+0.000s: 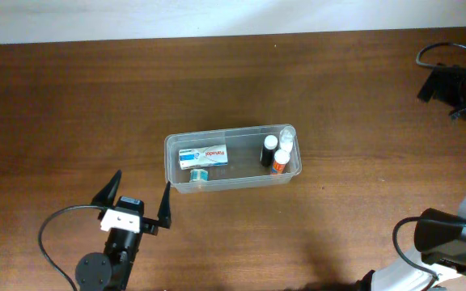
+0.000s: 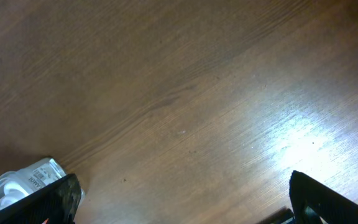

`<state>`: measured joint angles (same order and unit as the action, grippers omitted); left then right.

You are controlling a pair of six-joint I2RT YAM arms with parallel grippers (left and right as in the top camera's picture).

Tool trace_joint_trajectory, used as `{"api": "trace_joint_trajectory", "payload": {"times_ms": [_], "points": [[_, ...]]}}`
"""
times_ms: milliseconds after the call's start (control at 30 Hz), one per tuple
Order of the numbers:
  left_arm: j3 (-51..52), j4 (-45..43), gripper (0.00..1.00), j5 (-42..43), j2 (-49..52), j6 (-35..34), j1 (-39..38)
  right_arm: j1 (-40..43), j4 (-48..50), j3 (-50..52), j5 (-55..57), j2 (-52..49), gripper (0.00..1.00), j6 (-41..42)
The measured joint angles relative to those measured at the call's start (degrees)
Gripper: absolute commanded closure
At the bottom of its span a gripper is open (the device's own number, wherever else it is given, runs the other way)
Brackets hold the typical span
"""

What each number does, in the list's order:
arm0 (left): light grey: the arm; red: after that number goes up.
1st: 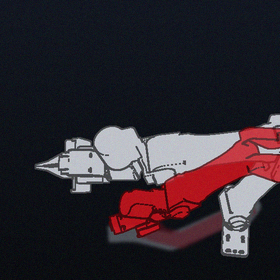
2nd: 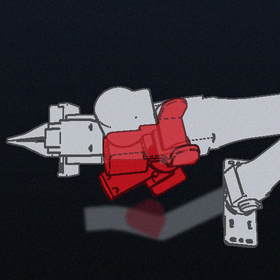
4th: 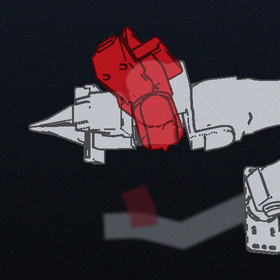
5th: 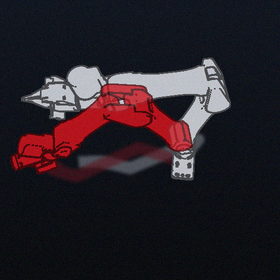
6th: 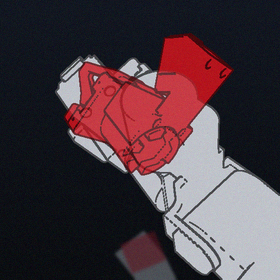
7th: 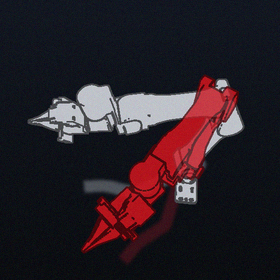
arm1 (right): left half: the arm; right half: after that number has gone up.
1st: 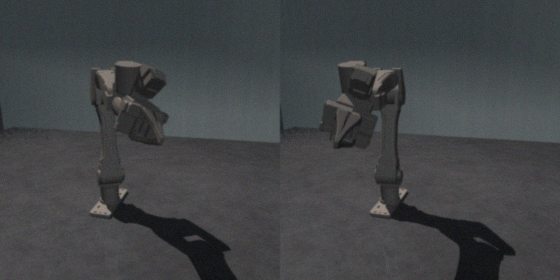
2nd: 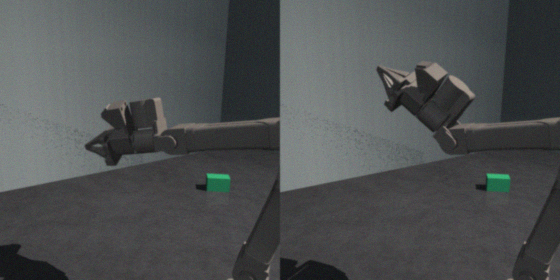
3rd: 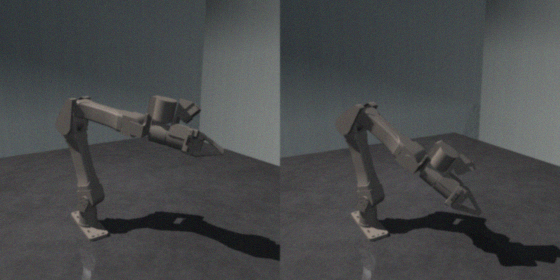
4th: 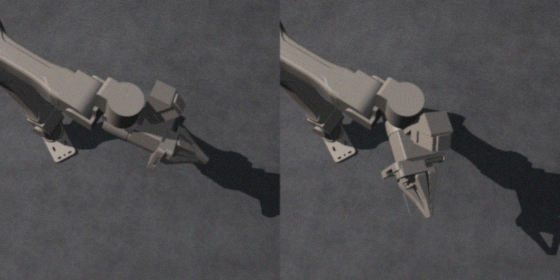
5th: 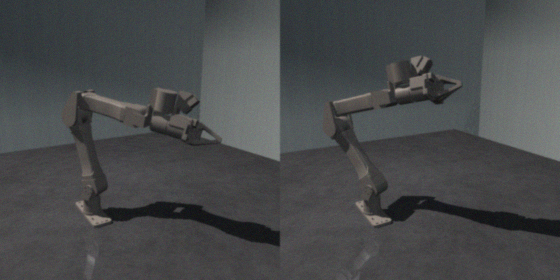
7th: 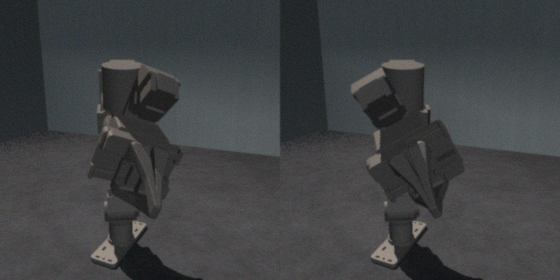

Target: Pack container

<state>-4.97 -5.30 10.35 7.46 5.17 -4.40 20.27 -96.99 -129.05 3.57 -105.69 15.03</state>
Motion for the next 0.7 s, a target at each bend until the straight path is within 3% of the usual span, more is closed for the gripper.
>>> {"api": "trace_joint_trajectory", "payload": {"times_ms": [367, 700], "points": [[4.24, 8.33, 0.01, 0.04, -6.56, 0.0, 3.54, 0.0, 0.0, 0.0, 0.0, 0.0, 0.02, -0.02], [4.26, 8.79, 0.01, -0.9, -6.62, 0.0, 3.8, 0.0, 0.0, 0.0, 0.0, -0.02, 0.02, 0.02]]}}
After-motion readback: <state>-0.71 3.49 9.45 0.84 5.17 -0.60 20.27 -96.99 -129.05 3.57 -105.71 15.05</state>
